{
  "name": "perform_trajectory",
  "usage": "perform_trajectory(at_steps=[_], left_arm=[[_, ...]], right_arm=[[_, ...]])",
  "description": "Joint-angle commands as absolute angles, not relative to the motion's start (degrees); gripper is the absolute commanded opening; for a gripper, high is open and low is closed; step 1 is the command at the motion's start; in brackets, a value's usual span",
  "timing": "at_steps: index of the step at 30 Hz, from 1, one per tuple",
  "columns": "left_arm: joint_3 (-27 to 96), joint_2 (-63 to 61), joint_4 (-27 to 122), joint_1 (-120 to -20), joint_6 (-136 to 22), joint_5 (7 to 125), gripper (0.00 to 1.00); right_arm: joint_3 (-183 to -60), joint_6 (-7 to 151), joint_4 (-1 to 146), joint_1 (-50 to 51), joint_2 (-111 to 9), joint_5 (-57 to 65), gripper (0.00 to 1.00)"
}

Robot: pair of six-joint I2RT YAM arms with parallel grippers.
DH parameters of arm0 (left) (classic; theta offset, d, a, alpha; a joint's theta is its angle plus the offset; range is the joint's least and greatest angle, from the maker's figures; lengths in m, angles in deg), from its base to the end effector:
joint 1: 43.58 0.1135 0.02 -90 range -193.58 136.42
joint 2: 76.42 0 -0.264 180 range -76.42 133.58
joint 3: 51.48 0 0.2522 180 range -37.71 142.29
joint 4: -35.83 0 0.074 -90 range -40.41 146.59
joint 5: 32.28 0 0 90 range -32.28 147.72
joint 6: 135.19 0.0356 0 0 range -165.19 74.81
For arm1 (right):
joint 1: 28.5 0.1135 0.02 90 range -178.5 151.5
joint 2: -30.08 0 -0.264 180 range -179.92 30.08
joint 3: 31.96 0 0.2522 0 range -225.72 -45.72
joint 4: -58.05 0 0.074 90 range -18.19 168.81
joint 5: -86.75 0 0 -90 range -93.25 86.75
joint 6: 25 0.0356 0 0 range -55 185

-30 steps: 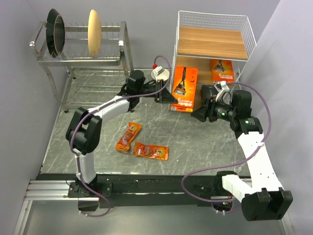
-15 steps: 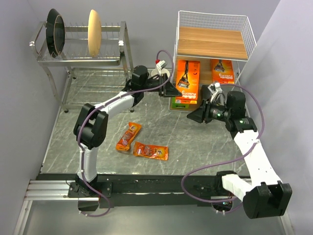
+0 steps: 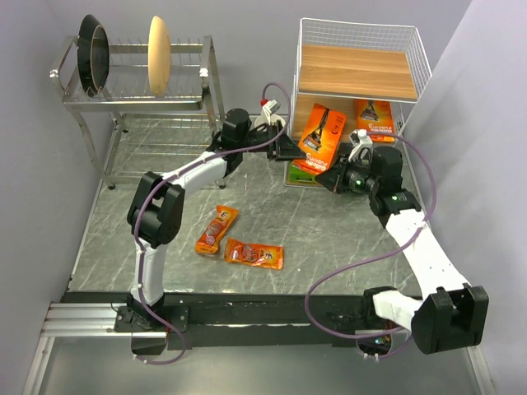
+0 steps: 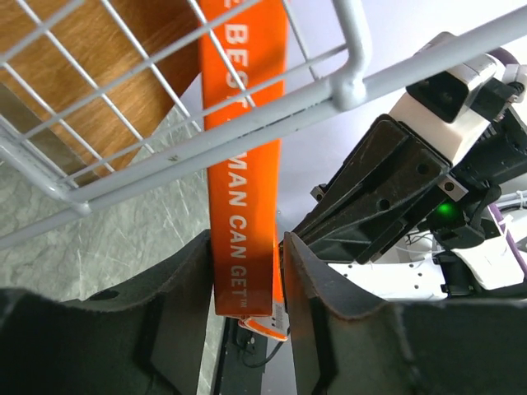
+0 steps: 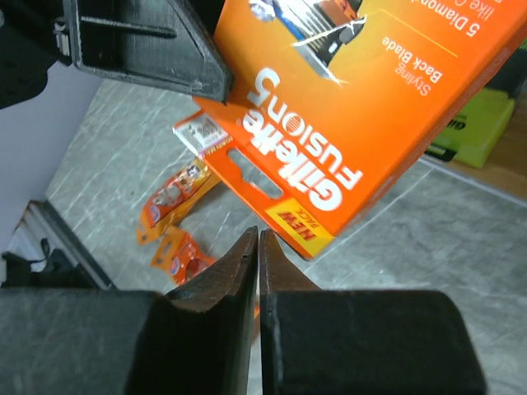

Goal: Place and organize the shaving razors onto the shelf

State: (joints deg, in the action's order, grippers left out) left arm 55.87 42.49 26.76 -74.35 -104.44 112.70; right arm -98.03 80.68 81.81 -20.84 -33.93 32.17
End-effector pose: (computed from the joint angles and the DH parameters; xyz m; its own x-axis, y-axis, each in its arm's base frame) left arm 0.4053 -0.2752 0.2900 -0.8756 -0.0527 -0.4802 0.4775 0.0572 -0.8768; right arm 0.2471 0.0540 0.3218 -0.5264 0.1514 -0.8366 -0.5194 0.7218 0.4574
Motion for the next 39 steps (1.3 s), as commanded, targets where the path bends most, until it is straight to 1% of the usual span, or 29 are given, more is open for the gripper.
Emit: perform_trajectory(at_steps=[1, 9, 12, 13, 15, 17, 21, 22, 27, 31, 36, 39], left_arm=[[58.44, 42.05, 24.72, -74.17, -104.69, 112.30, 0.42], [58.00, 41.35, 24.46, -73.82, -108.03, 109.40, 0.34], [57.47, 40.92, 23.75, -73.82, -110.40, 107.38, 0.27], [57.12, 40.56, 23.06, -73.82, -111.19, 106.77, 0.21], [56.77, 39.77, 22.79, -73.82, -113.12, 104.75, 0.18], [56.42, 39.16, 22.87, -73.82, -115.05, 103.08, 0.11], [56.24, 37.31, 25.50, -73.99, -118.84, 97.55, 0.05], [56.68, 37.05, 26.64, -74.17, -119.63, 96.58, 0.01], [58.52, 35.90, 34.54, -75.66, -125.78, 91.74, 0.01], [57.65, 35.03, 38.42, -77.42, -130.17, 89.63, 0.01], [56.94, 34.85, 41.24, -77.86, -132.29, 88.57, 0.01], [57.03, 34.85, 42.82, -77.95, -132.55, 88.13, 0.04]], right_arm=[[-98.98, 80.82, 75.42, -19.71, -34.43, 27.42, 0.12], [-104.68, 79.59, 80.77, -18.04, -31.63, 32.16, 0.15], [-107.58, 77.49, 85.06, -16.90, -30.13, 32.34, 0.15], [-108.03, 76.52, 86.30, -16.72, -29.87, 32.17, 0.15], [-108.82, 74.32, 89.81, -16.28, -29.43, 31.82, 0.15], [-108.47, 73.44, 92.01, -16.28, -28.90, 31.47, 0.16], [-107.60, 72.82, 93.43, -16.28, -28.81, 30.41, 0.16], [-107.59, 72.56, 93.69, -16.11, -28.98, 30.06, 0.16], [-106.19, 70.80, 93.26, -15.23, -30.83, 27.86, 0.15], [-106.19, 70.45, 91.68, -13.38, -32.41, 24.44, 0.15], [-107.33, 70.18, 89.74, -11.10, -35.22, 15.31, 0.13], [-109.00, 69.66, 89.22, -11.01, -37.51, 10.39, 0.13]])
